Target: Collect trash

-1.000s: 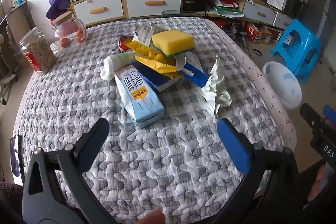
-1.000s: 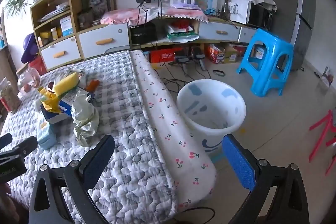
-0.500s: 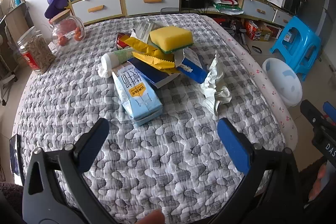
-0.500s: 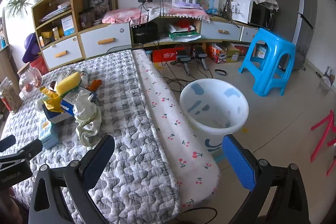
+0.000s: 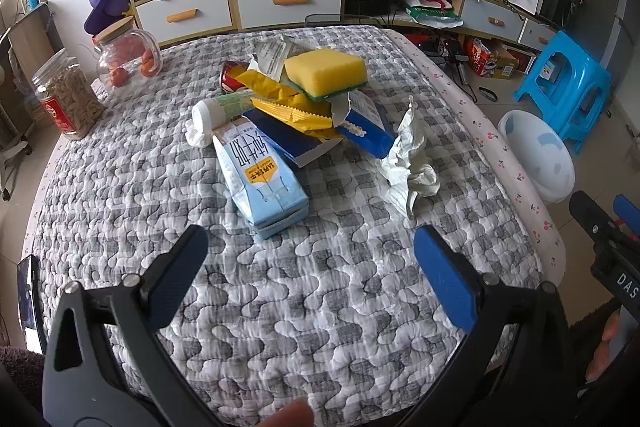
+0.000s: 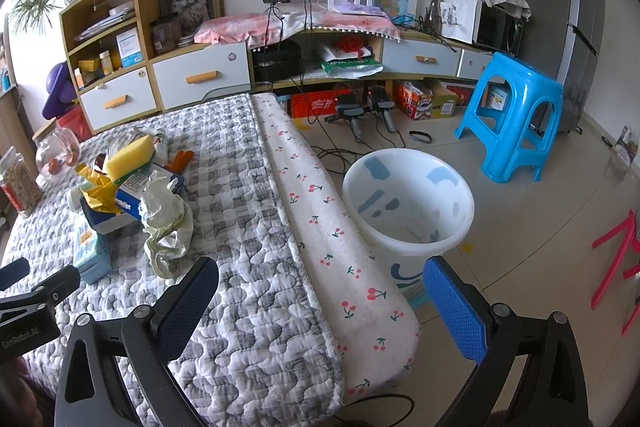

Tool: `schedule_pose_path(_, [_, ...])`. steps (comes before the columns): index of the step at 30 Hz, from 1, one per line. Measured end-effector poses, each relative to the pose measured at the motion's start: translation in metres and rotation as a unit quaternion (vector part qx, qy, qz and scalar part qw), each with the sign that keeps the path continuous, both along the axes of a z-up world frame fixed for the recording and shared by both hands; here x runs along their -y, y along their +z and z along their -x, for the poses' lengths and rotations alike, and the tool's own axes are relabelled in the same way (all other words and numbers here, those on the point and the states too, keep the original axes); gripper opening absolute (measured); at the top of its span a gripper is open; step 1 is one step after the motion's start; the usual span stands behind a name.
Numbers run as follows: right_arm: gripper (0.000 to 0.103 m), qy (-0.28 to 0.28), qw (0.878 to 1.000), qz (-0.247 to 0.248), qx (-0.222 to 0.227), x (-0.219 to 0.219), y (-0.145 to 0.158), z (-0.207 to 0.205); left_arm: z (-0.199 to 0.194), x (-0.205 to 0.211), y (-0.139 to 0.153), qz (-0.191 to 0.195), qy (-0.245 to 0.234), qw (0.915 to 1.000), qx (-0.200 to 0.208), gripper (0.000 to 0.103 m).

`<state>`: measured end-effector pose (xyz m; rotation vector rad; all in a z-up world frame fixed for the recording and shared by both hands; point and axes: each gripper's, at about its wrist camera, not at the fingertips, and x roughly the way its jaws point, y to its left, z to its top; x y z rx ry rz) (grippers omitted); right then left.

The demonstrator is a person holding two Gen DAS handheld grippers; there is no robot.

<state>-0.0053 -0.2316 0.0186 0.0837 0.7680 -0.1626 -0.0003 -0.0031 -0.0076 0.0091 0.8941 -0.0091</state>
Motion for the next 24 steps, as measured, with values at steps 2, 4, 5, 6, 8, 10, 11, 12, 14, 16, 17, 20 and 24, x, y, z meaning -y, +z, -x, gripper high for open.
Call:
schedule_pose_path(2, [0.103, 0.000, 1.000, 0.000, 0.000, -0.0005, -0.0003, -0.0002, 0.0001, 0.0002, -0.0002, 0.000, 0.000, 1.0000, -0.001, 0.102])
schedule_pose_path(4, [0.103, 0.000, 1.000, 0.000, 0.000, -0.0001, -0.0002, 0.0000, 0.0006, -0.0002, -0.0003, 0.001, 0.000, 1.0000, -0.002, 0.102])
schedule_pose_path(5, [0.103, 0.000, 1.000, 0.000, 0.000, 0.0001, -0.0002, 0.0001, 0.0008, -0.0001, -0.0002, 0.001, 0.000, 1.0000, -0.002, 0.102])
schedule_pose_path(6, [0.103, 0.000, 1.000, 0.000, 0.000, -0.0007, -0.0005, -0.0002, 0.0008, -0.0001, -0.0003, 0.001, 0.000, 1.0000, -0.002, 0.102])
schedule_pose_path(8, [0.103, 0.000, 1.000, 0.000, 0.000, 0.0002, -0.0001, 0.0002, 0.0009, -0.0001, -0.0003, 0.001, 0.000, 1.0000, -0.002, 0.102])
schedule_pose_path(10, [0.103, 0.000, 1.000, -0.001, 0.000, 0.0000, -0.0002, 0.0000, 0.0013, -0.0002, -0.0003, 0.002, 0.000, 1.0000, -0.002, 0.102])
schedule_pose_path(11, [0.103, 0.000, 1.000, -0.001, 0.000, -0.0001, -0.0002, 0.0000, 0.0019, -0.0001, -0.0005, 0.003, 0.000, 1.0000, -0.002, 0.102])
schedule_pose_path(12, [0.103, 0.000, 1.000, -0.001, 0.000, -0.0004, -0.0003, -0.0003, 0.0018, -0.0001, -0.0006, 0.002, 0.001, 1.0000, -0.002, 0.102])
schedule_pose_path(14, [0.103, 0.000, 1.000, -0.001, 0.000, 0.0003, 0.0002, 0.0003, 0.0016, -0.0002, -0.0004, 0.002, 0.000, 1.0000, -0.002, 0.102])
schedule_pose_path(16, [0.103, 0.000, 1.000, -0.001, 0.000, 0.0002, 0.0003, 0.0002, 0.0020, -0.0003, -0.0005, 0.002, 0.000, 1.0000, -0.003, 0.102])
schedule_pose_path(17, [0.103, 0.000, 1.000, -0.001, 0.000, -0.0001, 0.0002, 0.0001, 0.0015, -0.0002, -0.0004, 0.002, 0.000, 1.0000, -0.003, 0.102])
schedule_pose_path(20, [0.103, 0.000, 1.000, -0.001, -0.001, 0.0000, 0.0003, 0.0002, 0.0015, -0.0002, -0.0004, 0.002, 0.000, 1.0000, -0.002, 0.102])
schedule_pose_path(24, [0.103, 0.000, 1.000, -0.001, -0.001, 0.0002, 0.0004, 0.0005, 0.0014, 0.0000, -0.0003, 0.002, 0.000, 1.0000, -0.002, 0.102])
